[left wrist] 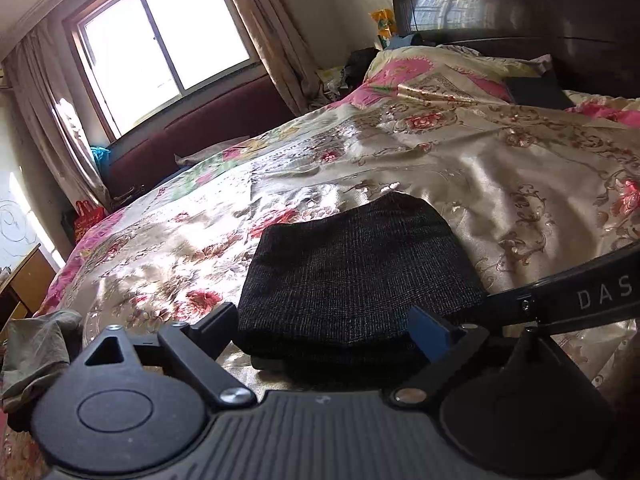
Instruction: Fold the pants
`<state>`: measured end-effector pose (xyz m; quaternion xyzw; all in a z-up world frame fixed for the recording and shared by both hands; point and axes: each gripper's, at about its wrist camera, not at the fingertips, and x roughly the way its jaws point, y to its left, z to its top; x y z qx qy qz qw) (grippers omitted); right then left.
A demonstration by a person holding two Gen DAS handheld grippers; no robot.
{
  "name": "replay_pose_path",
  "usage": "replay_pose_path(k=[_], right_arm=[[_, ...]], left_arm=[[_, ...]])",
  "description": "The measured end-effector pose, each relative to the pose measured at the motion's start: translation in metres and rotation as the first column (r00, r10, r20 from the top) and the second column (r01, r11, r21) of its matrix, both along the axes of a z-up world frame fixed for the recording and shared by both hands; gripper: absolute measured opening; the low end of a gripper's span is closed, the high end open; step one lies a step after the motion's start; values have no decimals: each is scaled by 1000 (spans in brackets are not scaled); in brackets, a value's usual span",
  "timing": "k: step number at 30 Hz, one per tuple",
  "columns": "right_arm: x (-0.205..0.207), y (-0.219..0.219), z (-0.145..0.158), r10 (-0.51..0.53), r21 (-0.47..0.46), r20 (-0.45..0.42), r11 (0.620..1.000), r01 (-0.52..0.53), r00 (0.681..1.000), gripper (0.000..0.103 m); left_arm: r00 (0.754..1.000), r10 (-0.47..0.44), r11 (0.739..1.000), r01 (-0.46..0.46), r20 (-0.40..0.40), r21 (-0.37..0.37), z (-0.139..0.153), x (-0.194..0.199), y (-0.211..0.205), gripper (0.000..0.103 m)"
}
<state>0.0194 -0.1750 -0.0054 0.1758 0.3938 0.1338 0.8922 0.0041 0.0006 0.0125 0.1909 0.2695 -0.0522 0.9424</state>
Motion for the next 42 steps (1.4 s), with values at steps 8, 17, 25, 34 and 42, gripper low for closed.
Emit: replay_pose_path(k=[8, 17, 25, 34, 42], right_arm=[[-16, 3, -3, -13, -30, 4, 999, 13, 1000, 51], [-22, 14, -5, 22, -73, 9, 997, -22, 1000, 50], [-20, 17, -11, 24, -73, -14, 997, -25, 1000, 51], [-19, 16, -17, 24, -67, -33, 997, -27, 999, 51], [-18, 16, -19, 24, -69, -35, 997, -26, 999, 51]], left_arm=[[997, 29, 995, -36, -70, -96, -9, -9, 11, 103], [988, 81, 982, -101, -130, -158, -20, -6, 23, 103], [984, 106, 976, -130, -145, -174, -25, -7, 26, 103], [981, 119, 977, -143, -154, -156, -30, -7, 24, 103], [979, 122, 978, -146, -161, -151, -32, -6, 23, 103]])
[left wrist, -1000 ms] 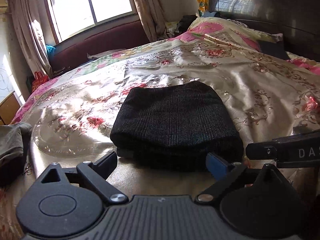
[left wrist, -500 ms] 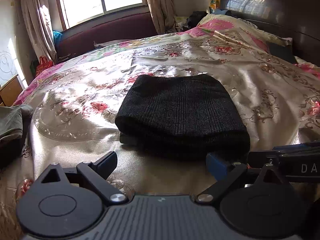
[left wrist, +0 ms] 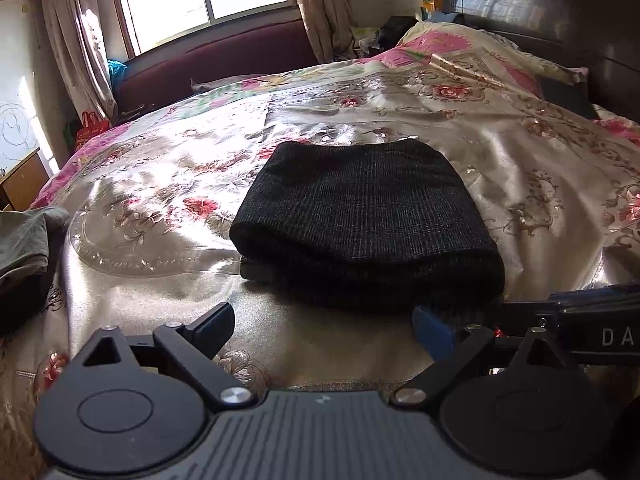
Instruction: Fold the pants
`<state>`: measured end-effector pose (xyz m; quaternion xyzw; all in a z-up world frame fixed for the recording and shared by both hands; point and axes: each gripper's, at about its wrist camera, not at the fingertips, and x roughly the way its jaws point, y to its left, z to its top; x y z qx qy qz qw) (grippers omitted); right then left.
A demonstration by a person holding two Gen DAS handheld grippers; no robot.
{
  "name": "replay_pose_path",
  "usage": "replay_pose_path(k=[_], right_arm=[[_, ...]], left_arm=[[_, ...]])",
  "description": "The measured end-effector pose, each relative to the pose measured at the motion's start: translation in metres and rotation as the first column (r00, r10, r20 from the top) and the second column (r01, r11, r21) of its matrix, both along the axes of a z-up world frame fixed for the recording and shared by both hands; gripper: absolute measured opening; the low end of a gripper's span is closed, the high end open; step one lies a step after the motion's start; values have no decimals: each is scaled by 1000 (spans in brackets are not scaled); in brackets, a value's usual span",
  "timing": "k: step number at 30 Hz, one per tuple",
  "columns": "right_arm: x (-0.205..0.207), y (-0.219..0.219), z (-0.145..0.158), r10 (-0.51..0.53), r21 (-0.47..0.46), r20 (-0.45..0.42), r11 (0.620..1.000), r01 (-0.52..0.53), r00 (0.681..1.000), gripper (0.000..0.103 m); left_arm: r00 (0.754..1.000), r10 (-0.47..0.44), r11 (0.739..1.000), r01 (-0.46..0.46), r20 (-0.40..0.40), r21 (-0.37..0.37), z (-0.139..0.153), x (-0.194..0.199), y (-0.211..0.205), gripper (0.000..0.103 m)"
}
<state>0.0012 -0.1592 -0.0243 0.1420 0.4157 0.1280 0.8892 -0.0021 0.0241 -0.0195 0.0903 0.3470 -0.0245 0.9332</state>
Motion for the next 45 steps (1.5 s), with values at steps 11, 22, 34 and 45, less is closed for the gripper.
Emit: replay_pose_path(k=[11, 22, 34, 45], right_arm=[[0, 0, -2, 2, 2, -4, 1000, -2, 1000, 51], [0, -2, -7, -3, -14, -17, 1000, 3, 1000, 51], [0, -8, -7, -23, 12, -16, 1000, 23, 1000, 51], [-13, -20, 12, -11, 32, 48, 999, 9, 999, 52]], left_arm=[[1000, 6, 1000, -6, 6, 13, -2, -1, -1, 103], [1000, 9, 1000, -9, 1, 6, -2, -3, -1, 103], [1000, 5, 1000, -5, 16, 3, 6, 1, -7, 103], [997, -13, 997, 6, 81, 75, 31, -9, -27, 103]])
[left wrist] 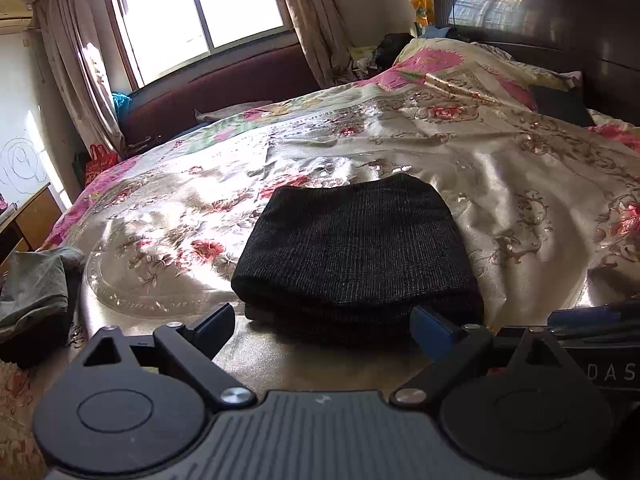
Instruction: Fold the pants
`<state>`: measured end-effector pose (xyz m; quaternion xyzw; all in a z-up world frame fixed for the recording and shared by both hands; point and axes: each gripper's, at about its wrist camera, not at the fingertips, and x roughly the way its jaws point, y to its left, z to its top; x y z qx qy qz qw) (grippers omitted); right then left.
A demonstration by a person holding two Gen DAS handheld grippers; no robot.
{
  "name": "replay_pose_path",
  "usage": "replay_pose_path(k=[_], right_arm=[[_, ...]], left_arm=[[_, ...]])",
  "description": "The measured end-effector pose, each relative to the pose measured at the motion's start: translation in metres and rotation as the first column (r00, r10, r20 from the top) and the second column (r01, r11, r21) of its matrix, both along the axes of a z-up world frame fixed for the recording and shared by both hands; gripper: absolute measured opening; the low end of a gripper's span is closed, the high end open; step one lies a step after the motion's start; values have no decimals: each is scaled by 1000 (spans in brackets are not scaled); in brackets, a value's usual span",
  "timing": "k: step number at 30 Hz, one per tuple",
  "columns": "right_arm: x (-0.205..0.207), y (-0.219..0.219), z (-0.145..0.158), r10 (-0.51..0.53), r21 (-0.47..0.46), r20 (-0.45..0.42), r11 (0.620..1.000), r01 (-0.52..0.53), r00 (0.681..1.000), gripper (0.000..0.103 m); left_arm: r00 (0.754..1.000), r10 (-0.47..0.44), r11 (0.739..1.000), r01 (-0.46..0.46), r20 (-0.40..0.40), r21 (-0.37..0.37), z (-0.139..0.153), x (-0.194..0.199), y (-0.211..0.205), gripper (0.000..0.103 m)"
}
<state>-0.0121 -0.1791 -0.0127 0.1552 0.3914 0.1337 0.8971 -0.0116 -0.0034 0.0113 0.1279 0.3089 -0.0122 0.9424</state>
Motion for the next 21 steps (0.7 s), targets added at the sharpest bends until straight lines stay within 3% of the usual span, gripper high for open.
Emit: replay_pose_path(k=[11, 15, 21], right_arm=[[-5, -13, 20, 43, 110, 59, 993, -49, 997, 52], [-9, -20, 28, 14, 117, 89, 993, -25, 996, 52], [0, -28, 24, -37, 123, 66, 992, 28, 997, 52]], left_arm=[[993, 27, 989, -44, 116, 141, 36, -21, -20, 103], [988, 10, 989, -32, 152, 142, 46, -23, -25, 103], [989, -20, 994, 3, 150, 108, 41, -9, -31, 103]])
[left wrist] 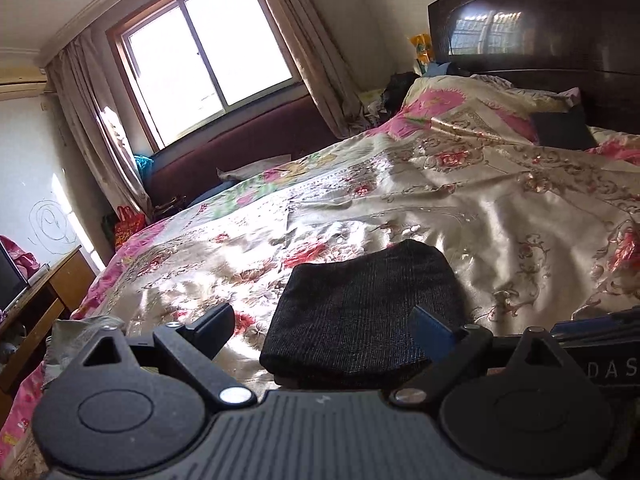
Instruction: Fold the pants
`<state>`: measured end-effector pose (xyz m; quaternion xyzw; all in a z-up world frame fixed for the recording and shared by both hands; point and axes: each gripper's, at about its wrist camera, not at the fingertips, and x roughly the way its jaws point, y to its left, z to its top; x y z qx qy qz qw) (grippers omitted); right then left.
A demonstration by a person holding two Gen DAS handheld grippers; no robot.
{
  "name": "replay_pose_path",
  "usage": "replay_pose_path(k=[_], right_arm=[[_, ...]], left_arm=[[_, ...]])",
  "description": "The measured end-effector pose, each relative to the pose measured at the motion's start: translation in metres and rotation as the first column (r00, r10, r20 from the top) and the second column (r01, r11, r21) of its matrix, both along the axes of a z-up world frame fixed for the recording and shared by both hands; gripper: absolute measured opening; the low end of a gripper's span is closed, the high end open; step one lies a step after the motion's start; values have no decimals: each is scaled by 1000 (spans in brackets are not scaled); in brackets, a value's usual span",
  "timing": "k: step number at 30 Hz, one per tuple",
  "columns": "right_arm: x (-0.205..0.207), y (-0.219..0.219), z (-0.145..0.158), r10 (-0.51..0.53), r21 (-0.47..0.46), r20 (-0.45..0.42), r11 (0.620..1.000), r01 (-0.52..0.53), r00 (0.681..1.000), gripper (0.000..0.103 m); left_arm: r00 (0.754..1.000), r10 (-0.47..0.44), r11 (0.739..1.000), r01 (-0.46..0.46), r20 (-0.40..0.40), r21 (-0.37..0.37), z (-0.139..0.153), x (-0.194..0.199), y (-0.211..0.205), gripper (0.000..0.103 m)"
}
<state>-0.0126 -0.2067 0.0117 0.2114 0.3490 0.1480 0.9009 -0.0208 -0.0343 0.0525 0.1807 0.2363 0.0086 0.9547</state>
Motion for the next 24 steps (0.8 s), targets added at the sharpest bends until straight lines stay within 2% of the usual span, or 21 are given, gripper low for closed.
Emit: replay_pose_path(k=[8, 16, 24], right_arm=[[17, 11, -23, -51, -33, -90, 998, 48, 995, 52], [33, 26, -31, -26, -78, -118, 997, 16, 993, 52], [30, 33, -34, -10, -103, -123, 995, -3, 992, 52]], left_arm=[[996, -41, 996, 35, -83, -78, -33, 30, 15, 103], [992, -4, 993, -11, -126, -116, -49, 46, 29, 103], [989, 20, 992, -38, -146, -121, -56, 42, 33, 103]])
